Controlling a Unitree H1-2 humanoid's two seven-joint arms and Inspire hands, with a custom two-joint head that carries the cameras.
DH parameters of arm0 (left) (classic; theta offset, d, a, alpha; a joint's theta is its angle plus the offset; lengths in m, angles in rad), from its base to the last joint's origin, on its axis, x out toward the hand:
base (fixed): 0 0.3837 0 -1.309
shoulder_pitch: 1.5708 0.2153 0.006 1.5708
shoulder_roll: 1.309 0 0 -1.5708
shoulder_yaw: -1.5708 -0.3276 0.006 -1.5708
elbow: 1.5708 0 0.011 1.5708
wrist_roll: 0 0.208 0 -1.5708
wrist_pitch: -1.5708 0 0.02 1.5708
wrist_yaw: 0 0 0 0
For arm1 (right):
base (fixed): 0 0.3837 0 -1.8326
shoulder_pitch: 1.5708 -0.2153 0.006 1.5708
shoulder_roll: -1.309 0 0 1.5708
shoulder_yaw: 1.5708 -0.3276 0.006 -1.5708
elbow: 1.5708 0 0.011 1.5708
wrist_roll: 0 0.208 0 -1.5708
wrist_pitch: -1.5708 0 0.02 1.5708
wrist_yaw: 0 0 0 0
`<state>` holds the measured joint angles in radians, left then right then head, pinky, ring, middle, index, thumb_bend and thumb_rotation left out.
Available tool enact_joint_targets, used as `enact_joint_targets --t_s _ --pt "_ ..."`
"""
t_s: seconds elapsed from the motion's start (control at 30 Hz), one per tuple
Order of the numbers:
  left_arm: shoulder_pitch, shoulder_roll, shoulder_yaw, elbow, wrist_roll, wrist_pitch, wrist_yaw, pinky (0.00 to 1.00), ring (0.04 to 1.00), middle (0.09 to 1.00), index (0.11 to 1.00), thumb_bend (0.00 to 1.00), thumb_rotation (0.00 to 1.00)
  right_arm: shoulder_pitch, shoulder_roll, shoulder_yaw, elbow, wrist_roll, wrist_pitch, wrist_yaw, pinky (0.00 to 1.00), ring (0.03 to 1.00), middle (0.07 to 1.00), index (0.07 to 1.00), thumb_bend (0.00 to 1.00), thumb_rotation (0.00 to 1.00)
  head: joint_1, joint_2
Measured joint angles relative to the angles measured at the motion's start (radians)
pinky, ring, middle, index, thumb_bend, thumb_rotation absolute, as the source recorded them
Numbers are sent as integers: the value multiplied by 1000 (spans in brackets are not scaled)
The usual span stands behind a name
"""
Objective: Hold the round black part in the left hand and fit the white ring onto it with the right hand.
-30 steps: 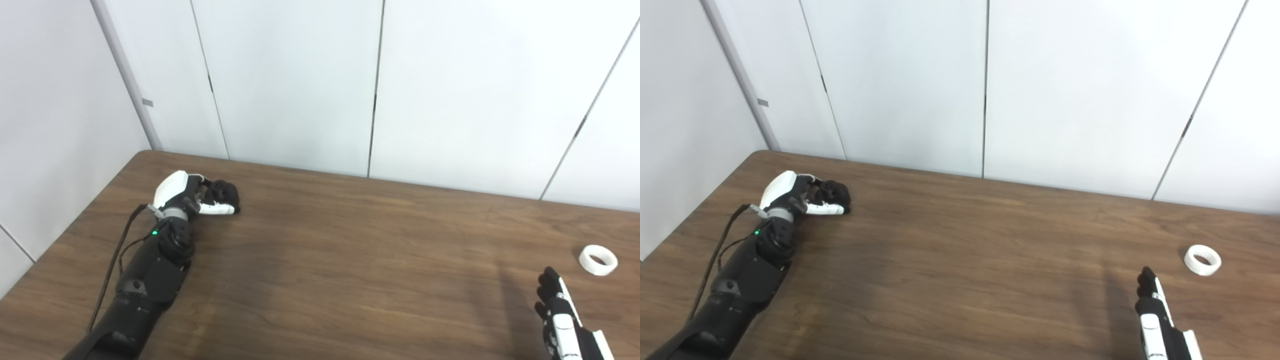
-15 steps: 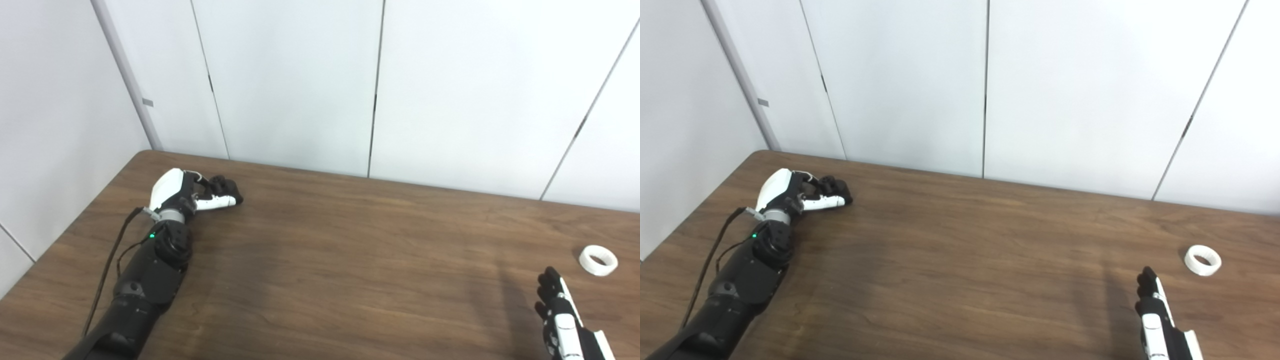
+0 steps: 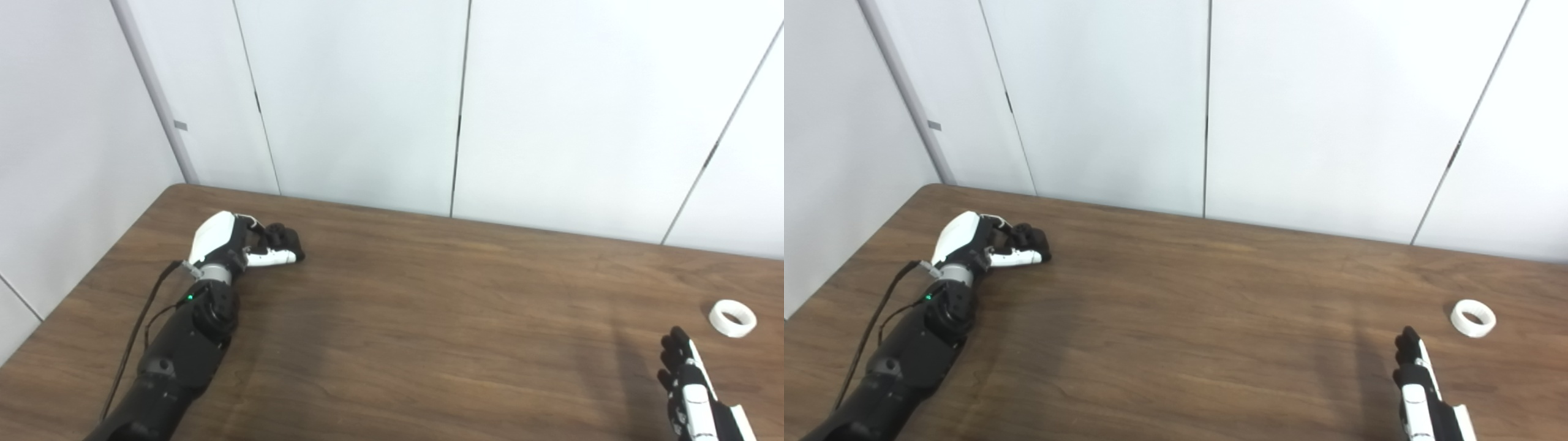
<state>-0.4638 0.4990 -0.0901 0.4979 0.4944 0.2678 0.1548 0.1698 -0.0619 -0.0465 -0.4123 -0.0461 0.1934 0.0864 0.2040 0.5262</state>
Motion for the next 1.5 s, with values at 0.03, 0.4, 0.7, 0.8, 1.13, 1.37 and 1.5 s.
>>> enact_joint_targets --t_s 0.03,0.4,0.7,0.8,1.13,1.37,1.5 --pt "8 1 -1 -22 5 5 -7 952 893 780 485 524 51 0 0 1 0 -1 0 0 1000 1000 988 1000 308 1000 -2 0" --pt "94 -1 -6 -327 19 60 -106 890 911 785 485 524 54 -1 1 7 2 -16 0 -3 1000 1000 981 1000 330 1000 -18 0" --pt "144 -31 -68 -548 68 111 -202 994 884 785 484 524 55 -2 3 19 9 -34 -2 -10 1000 1000 983 1000 332 1000 -34 2" --pt "168 -47 -86 -623 92 111 -221 998 880 785 484 524 54 -4 3 21 25 -34 -5 -14 1000 1000 977 1000 341 1000 -40 3" --pt "265 -94 -153 -800 168 106 -298 1000 875 782 484 523 53 -4 3 28 41 -38 -9 -21 1000 994 970 1000 366 1000 -80 20" --pt "329 -139 -219 -902 247 58 -332 1000 873 778 484 524 53 -6 5 37 54 -40 -20 -22 1000 993 967 1000 400 998 -123 41" --pt "379 -171 -267 -943 304 30 -361 1000 874 775 484 524 54 -6 5 42 64 -40 -29 -23 1000 995 961 995 429 985 -144 54"
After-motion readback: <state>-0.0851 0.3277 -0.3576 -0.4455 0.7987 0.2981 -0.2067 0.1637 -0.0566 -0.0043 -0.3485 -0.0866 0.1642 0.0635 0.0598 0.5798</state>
